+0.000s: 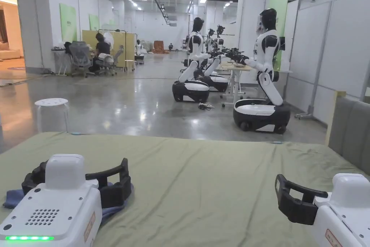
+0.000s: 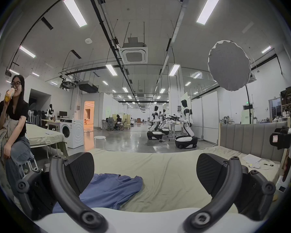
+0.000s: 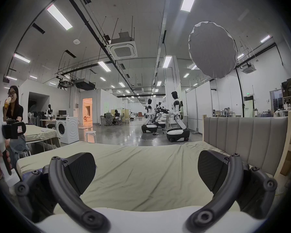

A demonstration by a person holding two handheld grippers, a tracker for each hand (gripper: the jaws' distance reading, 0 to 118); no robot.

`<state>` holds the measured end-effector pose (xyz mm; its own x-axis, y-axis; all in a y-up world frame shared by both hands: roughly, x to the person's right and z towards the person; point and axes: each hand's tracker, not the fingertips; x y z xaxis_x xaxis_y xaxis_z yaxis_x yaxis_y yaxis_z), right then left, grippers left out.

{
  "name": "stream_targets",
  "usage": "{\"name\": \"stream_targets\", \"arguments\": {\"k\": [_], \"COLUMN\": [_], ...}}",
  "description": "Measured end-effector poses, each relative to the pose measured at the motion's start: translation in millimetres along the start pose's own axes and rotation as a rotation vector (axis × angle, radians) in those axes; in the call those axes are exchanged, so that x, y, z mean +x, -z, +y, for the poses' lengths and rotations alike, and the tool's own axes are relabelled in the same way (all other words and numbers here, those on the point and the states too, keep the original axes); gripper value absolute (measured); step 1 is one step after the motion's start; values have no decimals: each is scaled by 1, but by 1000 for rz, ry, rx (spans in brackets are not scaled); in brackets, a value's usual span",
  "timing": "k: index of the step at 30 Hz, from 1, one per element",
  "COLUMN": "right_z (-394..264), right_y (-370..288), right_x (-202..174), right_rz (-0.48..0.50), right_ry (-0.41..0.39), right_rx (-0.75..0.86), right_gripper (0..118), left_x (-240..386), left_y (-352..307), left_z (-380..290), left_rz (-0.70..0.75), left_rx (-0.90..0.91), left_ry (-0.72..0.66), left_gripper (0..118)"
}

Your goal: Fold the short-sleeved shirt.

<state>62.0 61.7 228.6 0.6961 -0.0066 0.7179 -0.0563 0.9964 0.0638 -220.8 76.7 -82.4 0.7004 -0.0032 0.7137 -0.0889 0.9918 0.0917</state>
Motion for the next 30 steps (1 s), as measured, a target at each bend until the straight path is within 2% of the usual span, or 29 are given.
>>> {"name": "stream_targets", "arguments": {"k": [8, 15, 25, 30], "right_z": [-1, 5, 18, 20], "right_y": [3, 8, 15, 18], "right_x": [1, -2, -11, -12], "right_rz": [3, 16, 30, 37], "right_ry": [13, -1, -17, -20], "right_rx": [-18, -15, 15, 20], "right_gripper": [118, 118, 118, 118], "left_x": [-7, 0, 0, 4], "left_y": [-4, 0, 8, 9], "left_z": [4, 9, 20, 20], "left_rz": [7, 6, -48, -6], "left_rx": [17, 23, 5, 26], "left_ry": [-2, 52, 16, 51], "left_gripper": [117, 117, 117, 117]}}
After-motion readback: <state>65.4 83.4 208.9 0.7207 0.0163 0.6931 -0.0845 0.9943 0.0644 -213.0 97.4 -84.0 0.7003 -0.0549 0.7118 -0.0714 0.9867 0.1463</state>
